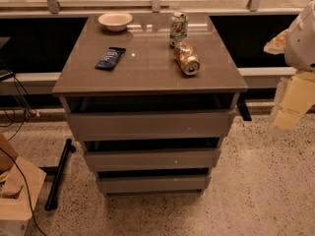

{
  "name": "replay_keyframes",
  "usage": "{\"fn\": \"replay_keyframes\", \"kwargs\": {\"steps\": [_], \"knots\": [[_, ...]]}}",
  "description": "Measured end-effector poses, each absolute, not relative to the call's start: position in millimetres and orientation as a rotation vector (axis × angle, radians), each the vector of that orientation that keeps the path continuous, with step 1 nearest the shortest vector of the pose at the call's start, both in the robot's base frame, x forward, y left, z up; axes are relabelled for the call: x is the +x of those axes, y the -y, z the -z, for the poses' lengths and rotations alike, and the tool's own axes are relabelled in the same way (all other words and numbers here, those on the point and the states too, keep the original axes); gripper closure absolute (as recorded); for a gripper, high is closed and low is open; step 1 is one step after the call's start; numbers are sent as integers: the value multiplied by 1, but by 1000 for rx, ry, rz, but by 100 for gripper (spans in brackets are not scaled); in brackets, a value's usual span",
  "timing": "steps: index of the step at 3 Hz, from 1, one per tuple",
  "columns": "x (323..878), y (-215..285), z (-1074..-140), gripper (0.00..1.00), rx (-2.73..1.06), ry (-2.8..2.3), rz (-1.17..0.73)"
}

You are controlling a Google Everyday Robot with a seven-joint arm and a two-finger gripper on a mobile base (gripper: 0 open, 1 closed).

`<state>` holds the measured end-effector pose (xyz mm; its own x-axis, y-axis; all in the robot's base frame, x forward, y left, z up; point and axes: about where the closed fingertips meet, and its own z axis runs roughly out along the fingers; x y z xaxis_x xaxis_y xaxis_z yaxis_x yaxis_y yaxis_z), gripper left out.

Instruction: Open bottom drawer

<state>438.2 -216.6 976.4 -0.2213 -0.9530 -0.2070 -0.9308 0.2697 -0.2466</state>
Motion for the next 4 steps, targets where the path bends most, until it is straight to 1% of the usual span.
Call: {"fn": "replay_keyframes", "kwargs": {"steps": [1,2,4], "knots": [[438,217,-976,0,-1724,-2231,99],[432,204,-952,0,-1665,-2196,25],[433,186,-867,0,-1525,-2174,-137]]}}
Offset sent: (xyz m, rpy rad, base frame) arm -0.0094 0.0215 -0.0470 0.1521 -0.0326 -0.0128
